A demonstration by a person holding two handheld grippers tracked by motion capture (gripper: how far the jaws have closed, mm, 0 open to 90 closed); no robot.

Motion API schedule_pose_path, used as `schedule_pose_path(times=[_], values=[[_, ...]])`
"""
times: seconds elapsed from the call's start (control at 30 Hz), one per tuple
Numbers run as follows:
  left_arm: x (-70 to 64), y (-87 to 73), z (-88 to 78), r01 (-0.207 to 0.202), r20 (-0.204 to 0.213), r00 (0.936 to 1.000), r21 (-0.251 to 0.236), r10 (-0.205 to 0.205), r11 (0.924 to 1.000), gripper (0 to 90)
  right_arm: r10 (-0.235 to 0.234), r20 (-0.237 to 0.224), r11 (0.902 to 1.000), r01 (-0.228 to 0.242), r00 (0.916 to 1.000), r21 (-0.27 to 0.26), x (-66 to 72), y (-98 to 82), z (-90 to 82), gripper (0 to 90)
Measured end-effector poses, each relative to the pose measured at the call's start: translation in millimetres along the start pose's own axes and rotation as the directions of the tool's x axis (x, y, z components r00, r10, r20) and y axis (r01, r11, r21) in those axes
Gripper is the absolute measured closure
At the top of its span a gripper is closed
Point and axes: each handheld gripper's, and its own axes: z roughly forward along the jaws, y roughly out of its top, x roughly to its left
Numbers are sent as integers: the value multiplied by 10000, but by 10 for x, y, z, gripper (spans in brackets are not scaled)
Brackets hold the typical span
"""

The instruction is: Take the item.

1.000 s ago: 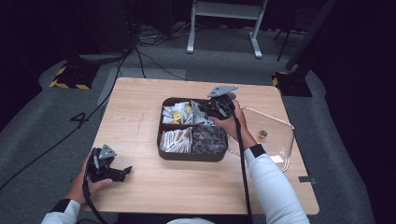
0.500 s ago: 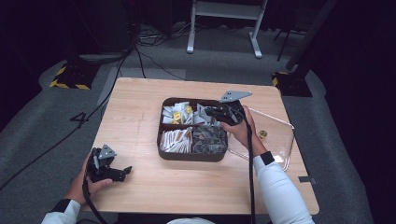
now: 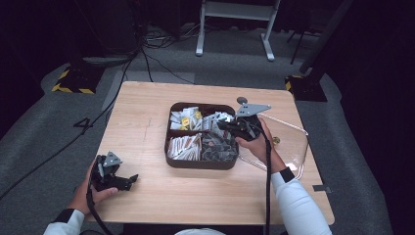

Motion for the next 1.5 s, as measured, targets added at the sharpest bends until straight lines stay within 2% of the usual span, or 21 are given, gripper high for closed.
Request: schedule_pose_path(times=[0.43, 0.97, 1.5], values=[[0, 0, 0, -3, -1, 10000, 1, 3, 10000, 5, -223, -443, 9997, 221, 9988, -59, 137, -80, -41, 900], [0, 0, 0, 4, -5, 10000, -3, -4, 10000, 5, -724, -1161, 9972, 741, 9906, 108, 387, -184, -105, 900], [0, -1, -1, 12, -14, 10000, 0, -12, 10000, 5, -1129, -2015, 9900, 1273, 9730, 600, 641, -317, 0, 900]])
